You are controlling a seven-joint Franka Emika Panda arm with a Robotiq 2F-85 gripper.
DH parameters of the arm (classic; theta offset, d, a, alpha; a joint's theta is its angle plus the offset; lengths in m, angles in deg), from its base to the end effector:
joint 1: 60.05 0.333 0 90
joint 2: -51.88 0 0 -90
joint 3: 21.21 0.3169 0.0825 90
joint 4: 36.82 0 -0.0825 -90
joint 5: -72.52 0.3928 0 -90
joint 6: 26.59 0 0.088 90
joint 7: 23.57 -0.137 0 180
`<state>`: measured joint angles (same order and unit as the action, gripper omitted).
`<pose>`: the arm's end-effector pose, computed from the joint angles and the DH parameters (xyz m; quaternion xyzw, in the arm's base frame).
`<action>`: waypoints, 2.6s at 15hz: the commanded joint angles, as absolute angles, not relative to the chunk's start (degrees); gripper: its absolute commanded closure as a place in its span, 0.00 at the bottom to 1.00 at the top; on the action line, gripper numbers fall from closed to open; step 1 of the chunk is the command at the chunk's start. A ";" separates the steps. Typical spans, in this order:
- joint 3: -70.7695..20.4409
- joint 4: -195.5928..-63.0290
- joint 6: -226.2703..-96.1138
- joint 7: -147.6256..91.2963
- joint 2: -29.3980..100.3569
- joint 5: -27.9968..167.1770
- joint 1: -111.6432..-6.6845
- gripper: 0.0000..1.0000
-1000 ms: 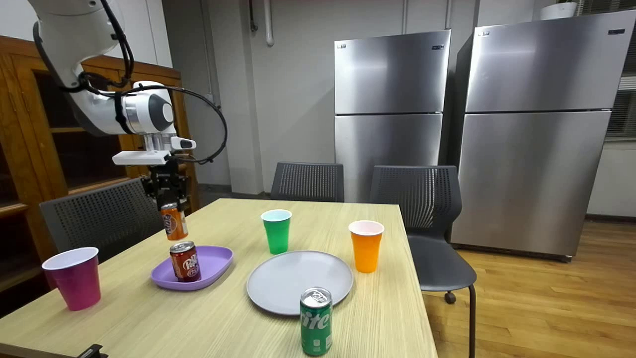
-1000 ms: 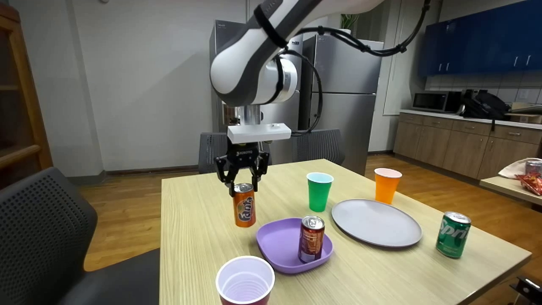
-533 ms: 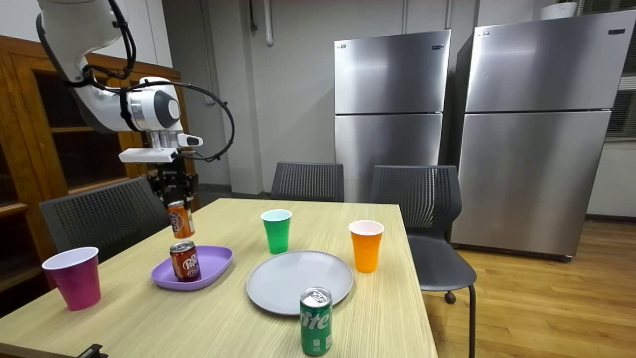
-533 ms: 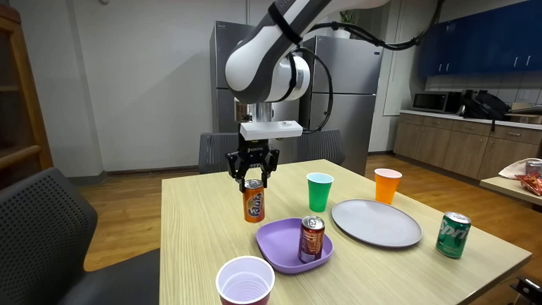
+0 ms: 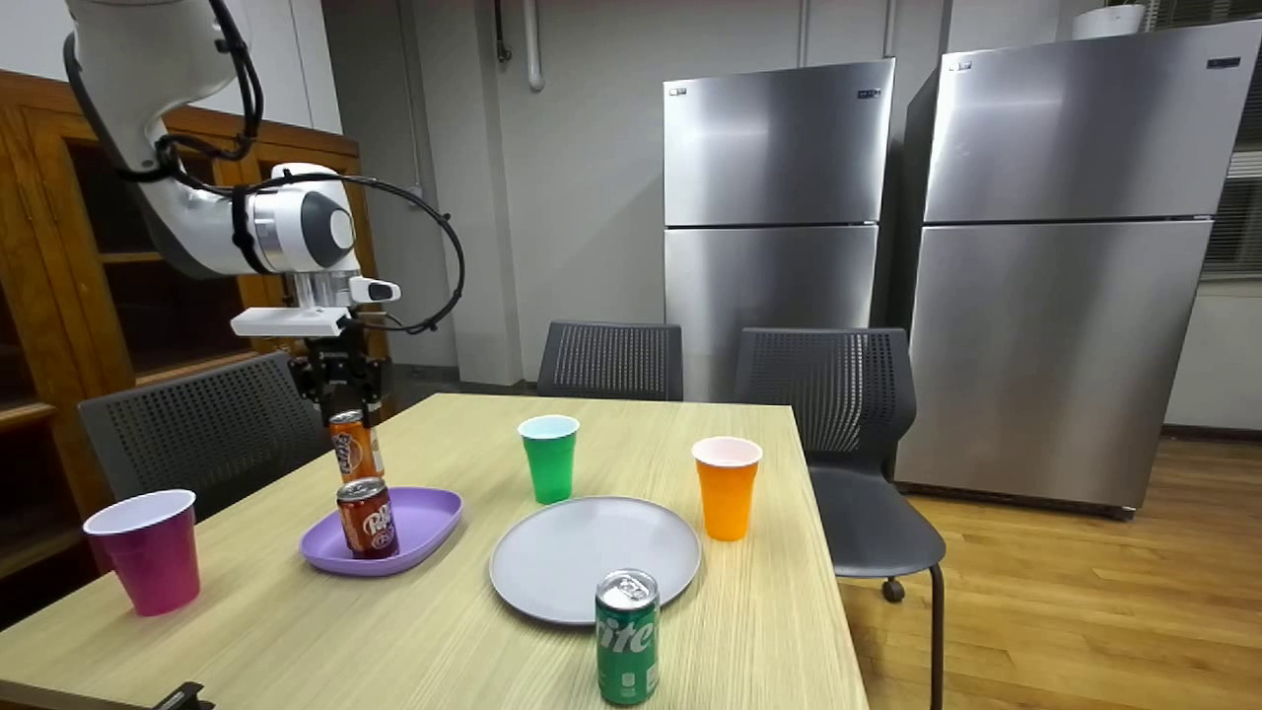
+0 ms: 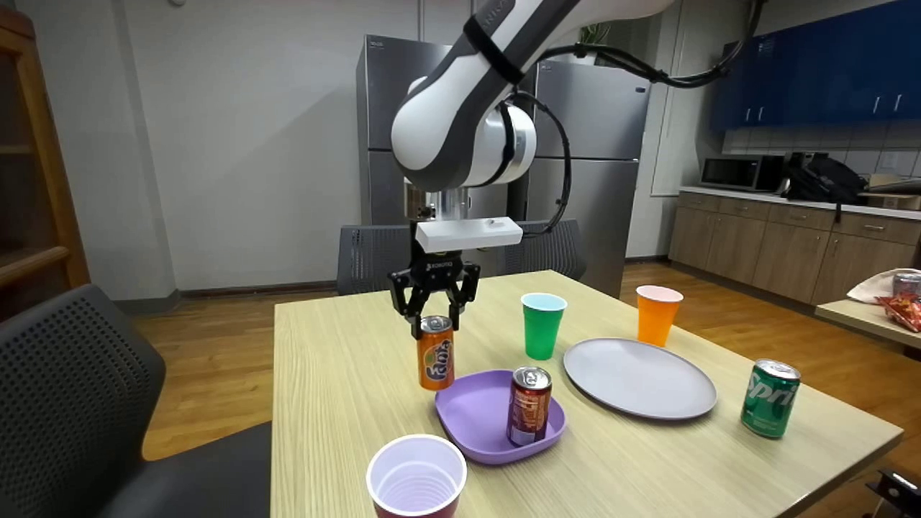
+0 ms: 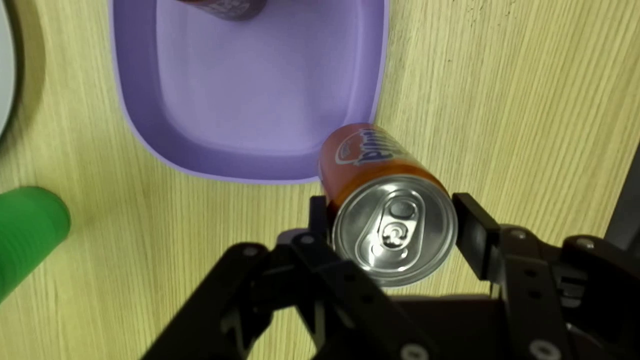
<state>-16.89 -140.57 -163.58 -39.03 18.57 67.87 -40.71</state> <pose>0.6054 0.2605 0.1850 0.9955 0.0949 0.0029 0.0064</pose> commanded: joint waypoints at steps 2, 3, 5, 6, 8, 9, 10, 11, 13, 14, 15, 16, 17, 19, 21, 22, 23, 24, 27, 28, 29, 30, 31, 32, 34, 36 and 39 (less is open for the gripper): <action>-16.51 -142.94 -166.07 -37.76 19.71 67.43 -41.60 0.62; -16.34 -143.25 -166.52 -37.49 19.64 67.74 -41.83 0.62; -16.18 -143.89 -167.41 -37.21 19.36 67.92 -42.02 0.62; -16.10 -144.28 -167.94 -36.98 19.23 68.02 -42.14 0.62; -16.05 -145.31 -168.91 -36.70 19.43 68.22 -42.41 0.62; -16.01 -145.84 -169.41 -36.60 19.61 68.34 -42.51 0.62; -15.92 -146.14 -170.04 -36.45 19.83 68.46 -42.60 0.62; -15.89 -146.39 -170.40 -36.31 19.92 68.44 -42.58 0.62; -15.79 -146.73 -171.04 -35.92 19.79 68.61 -42.74 0.62; -15.70 -147.16 -171.36 -35.78 20.07 68.77 -42.87 0.62; -15.56 -147.85 -171.89 -35.60 20.55 68.98 -43.02 0.62; -15.40 -148.55 -172.12 -35.37 21.17 69.12 -43.12 0.62; -15.26 -149.28 -172.49 -35.09 21.97 69.04 -43.09 0.62; -15.01 -150.27 -173.02 -34.34 22.95 68.73 -42.99 0.62; -14.76 -151.19 -173.29 -33.70 23.62 68.76 -43.03 0.62; -14.69 -151.65 -173.41 -33.58 23.88 68.87 -43.13 0.62; -14.77 -152.00 -173.38 -33.70 24.08 68.81 -43.13 0.62; -14.83 -152.48 -173.37 -33.71 24.37 68.81 -43.23 0.62; -15.33 -153.89 -173.27 -34.06 25.42 68.51 -43.51 0.62; -15.40 -154.25 -173.38 -34.06 25.68 68.60 -43.82 0.62; -15.50 -154.50 -173.33 -34.05 25.88 68.48 -44.03 0.62; -15.55 -154.57 -173.20 -33.90 25.83 68.39 -44.29 0.62; -15.44 -154.71 -173.28 -33.66 25.77 68.53 -44.63 0.62; -15.50 -154.72 -173.04 -33.74 25.67 68.51 -44.81 0.62; -15.56 -154.78 -173.37 -33.81 25.04 68.59 -45.15 0.62; -15.64 -155.00 -173.95 -33.85 24.40 68.62 -45.45 0.62; -15.81 -155.46 -174.50 -34.06 23.95 68.70 -45.71 0.62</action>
